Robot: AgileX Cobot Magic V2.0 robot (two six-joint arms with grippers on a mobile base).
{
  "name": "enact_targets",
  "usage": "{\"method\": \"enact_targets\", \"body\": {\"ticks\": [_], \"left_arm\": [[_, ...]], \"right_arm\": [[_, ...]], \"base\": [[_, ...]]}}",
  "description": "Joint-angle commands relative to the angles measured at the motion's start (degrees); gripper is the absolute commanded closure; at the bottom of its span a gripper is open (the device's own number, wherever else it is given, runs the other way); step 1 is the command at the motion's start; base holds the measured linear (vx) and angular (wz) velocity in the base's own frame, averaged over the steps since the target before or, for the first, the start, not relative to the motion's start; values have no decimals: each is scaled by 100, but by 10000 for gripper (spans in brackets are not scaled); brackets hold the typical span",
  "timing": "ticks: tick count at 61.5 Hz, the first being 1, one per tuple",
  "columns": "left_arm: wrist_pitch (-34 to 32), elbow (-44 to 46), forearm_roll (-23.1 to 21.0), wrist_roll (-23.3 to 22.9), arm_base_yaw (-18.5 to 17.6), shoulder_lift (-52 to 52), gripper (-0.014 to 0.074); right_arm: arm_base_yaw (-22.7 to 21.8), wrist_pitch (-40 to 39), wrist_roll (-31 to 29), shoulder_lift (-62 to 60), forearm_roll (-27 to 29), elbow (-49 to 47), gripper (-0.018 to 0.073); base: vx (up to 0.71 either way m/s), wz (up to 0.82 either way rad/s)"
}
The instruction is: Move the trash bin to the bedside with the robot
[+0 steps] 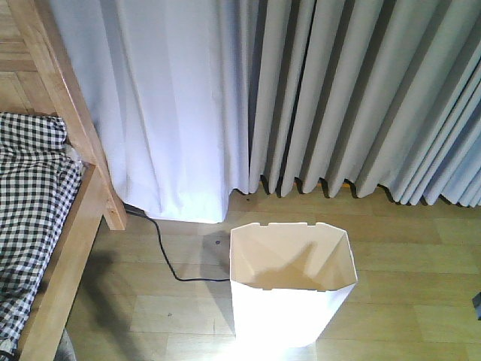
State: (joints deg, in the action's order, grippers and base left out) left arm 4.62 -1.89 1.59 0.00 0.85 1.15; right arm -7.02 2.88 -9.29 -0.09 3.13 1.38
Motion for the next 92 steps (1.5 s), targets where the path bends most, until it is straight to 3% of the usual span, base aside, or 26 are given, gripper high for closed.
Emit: {"method": "enact_targets", "body": {"ticks": [1,5,29,76,86,92], "left_arm": [[-429,-67,-54,-79,4,43,603],[-429,-67,-54,-79,4,43,603],[-429,-67,-54,-79,4,43,603],[-429,-67,-54,-79,4,43,603],[-429,-67,-54,-79,4,43,603],[-429,-67,-54,-79,4,43,603]], "right_arm": [[-42,-540,548,9,-670,31,568],[-42,-520,774,9,-898,31,568],[-42,-471,1381,9,-1056,31,568],[-23,-252,1357,10,-725,31,568],[543,-254,973,10,-752,31,568],[610,-251,929,10,-752,31,568]], "base": [[0,0],[0,0],[0,0],[0,0],[0,0],[0,0]]}}
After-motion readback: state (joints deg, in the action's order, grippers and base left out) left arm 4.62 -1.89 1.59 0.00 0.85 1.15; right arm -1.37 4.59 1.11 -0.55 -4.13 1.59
